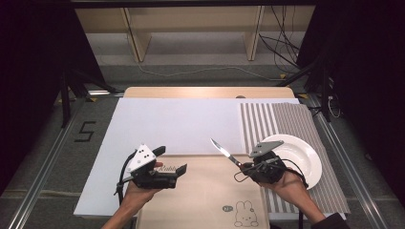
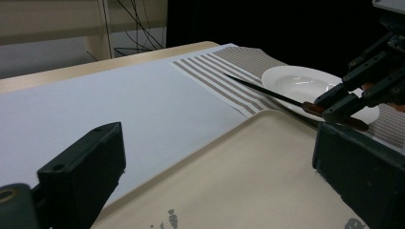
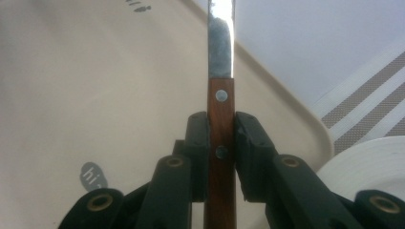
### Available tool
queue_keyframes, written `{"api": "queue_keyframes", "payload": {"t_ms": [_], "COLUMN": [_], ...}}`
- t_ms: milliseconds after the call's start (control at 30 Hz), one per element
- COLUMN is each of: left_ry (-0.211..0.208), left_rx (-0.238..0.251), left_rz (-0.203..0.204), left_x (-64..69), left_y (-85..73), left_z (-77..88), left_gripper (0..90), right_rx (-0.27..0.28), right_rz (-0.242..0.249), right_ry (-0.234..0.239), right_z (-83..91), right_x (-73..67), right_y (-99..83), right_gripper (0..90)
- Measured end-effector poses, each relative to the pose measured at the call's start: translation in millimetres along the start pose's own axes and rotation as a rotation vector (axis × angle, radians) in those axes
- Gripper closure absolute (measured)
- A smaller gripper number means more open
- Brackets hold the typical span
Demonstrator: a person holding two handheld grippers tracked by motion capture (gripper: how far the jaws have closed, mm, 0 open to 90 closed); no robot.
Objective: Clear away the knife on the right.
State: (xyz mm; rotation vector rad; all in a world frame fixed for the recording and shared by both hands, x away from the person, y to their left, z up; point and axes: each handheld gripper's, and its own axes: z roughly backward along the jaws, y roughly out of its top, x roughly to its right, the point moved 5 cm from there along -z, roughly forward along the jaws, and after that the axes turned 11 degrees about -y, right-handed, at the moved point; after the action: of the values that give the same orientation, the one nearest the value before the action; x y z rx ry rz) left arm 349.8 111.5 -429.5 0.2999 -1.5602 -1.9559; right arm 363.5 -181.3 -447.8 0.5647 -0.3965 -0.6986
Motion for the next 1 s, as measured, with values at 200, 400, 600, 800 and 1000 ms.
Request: {"api": "queue_keyframes", "payload": {"t_ms": [200,400,600,800,1000], "left_ry": [0.001,0.001,0.001,0.0,0.002], "left_rx": [0.001,0.001,0.001,-0.001,0.002], "left_rz": [0.001,0.001,0.002,-0.001,0.001], "left_x": [0.0,-0.3,-0.2,-0.2,-0.2], "left_y": [-0.1,-0.2,-0.2,-0.2,-0.1], "left_z": [0.2,0.2,0.1,0.7,0.4], "left_gripper": [3.8,3.9,3.9,3.9,3.9], "right_rx": [-0.021,-0.067,-0.089,-0.118,-0.145], "right_rz": [-0.003,0.028,0.039,0.041,0.033], "right_ry": [0.036,0.066,0.085,0.094,0.106], "right_z": [1.7,-2.5,-2.1,-5.6,-6.5], "right_x": [-12.2,-24.9,-38.3,-45.0,-50.6], "right_y": [-4.7,-13.9,-17.9,-21.7,-24.8], "right_gripper": [77.2,77.2,77.2,77.1,77.1]}}
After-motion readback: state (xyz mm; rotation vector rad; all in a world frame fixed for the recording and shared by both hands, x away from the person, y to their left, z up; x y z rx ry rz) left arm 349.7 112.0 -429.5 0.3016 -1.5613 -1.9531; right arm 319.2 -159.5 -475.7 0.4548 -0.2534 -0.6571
